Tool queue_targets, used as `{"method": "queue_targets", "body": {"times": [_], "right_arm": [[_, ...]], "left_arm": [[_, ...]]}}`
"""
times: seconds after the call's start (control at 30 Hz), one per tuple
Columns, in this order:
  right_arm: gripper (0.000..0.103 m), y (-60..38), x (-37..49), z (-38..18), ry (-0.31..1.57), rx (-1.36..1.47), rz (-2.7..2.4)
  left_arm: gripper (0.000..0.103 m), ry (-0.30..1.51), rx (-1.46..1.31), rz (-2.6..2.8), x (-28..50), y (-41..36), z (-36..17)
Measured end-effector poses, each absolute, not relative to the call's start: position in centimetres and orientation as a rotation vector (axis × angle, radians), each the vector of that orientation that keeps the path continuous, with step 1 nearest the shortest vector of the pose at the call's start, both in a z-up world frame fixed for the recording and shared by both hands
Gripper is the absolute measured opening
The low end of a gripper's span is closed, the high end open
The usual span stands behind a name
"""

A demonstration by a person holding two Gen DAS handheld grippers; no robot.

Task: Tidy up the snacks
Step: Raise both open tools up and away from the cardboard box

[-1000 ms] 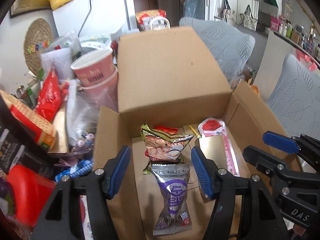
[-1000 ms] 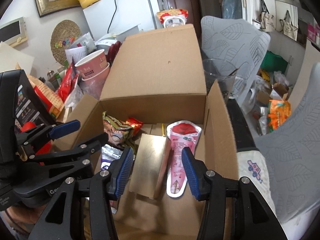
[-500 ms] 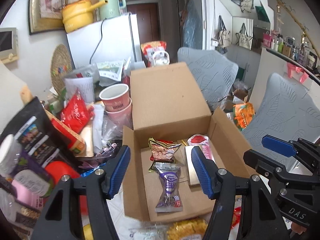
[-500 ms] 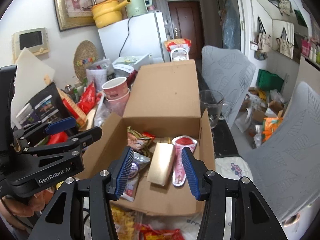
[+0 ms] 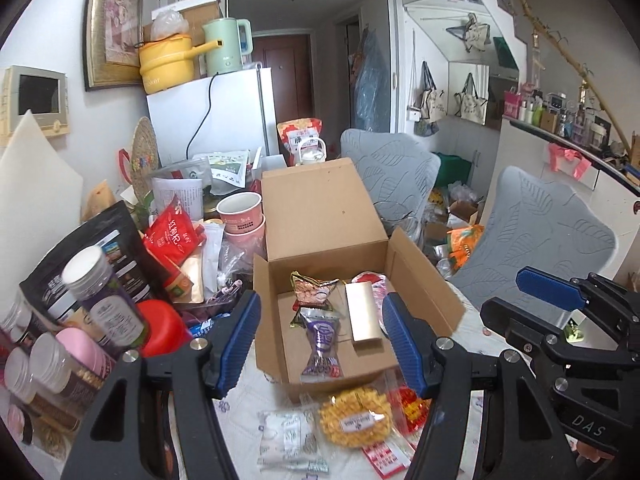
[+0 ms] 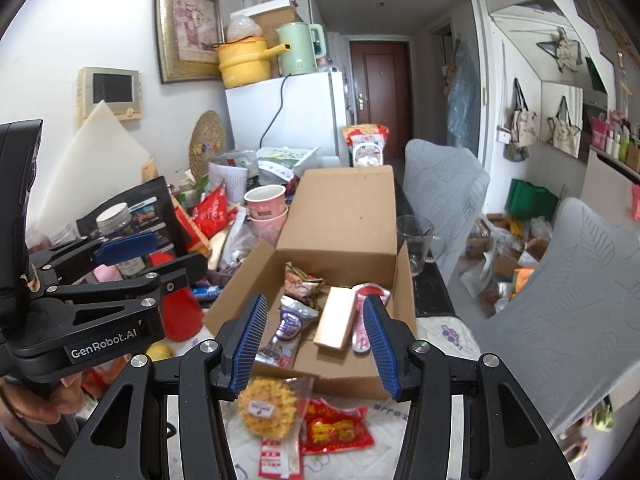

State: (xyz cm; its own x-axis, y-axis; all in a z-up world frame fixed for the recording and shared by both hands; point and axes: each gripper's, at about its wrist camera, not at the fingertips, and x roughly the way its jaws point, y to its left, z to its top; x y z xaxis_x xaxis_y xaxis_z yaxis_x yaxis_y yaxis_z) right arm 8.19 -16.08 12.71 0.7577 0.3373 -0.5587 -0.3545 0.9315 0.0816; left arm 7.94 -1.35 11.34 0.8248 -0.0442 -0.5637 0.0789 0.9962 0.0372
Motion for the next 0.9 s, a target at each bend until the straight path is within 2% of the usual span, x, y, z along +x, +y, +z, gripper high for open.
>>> {"method": "queue_targets", "body": {"times": [0.07,0.13,0.2,0.3,0.4,0.9], "right_arm": [[0.051,-16.1,7.0,13.0,0.59,-0.032,0.379],[0.055,-16.1,6.1,13.1,0.58,-0.03,0.379],[0.055,-16.1,5.1,13.2,0.571,-0.032,0.382],[0.056,-16.1,3.5,13.1,0.566,-0.036,0.383],[0.065,-16.1,2.2,12.8,0.561,-0.031,0.391],[0.068,-16.5,-1.8,9.8,0.597,0.004,0.407]], "left_arm": [[0.064,0.589,0.058,-0.068,6.9,-1.3,11.5],[0.076,0.577,0.059,-0.069,5.6,-1.2,11.7],[0.079,0.554,0.063,-0.066,4.2,-1.2,11.8],[0.079,0.545,0.064,-0.076,2.8,-1.2,11.8],[0.079,0.546,0.067,-0.087,1.4,-1.2,11.6],[0.08,0.579,0.065,-0.157,-2.3,-1.3,8.4]]}}
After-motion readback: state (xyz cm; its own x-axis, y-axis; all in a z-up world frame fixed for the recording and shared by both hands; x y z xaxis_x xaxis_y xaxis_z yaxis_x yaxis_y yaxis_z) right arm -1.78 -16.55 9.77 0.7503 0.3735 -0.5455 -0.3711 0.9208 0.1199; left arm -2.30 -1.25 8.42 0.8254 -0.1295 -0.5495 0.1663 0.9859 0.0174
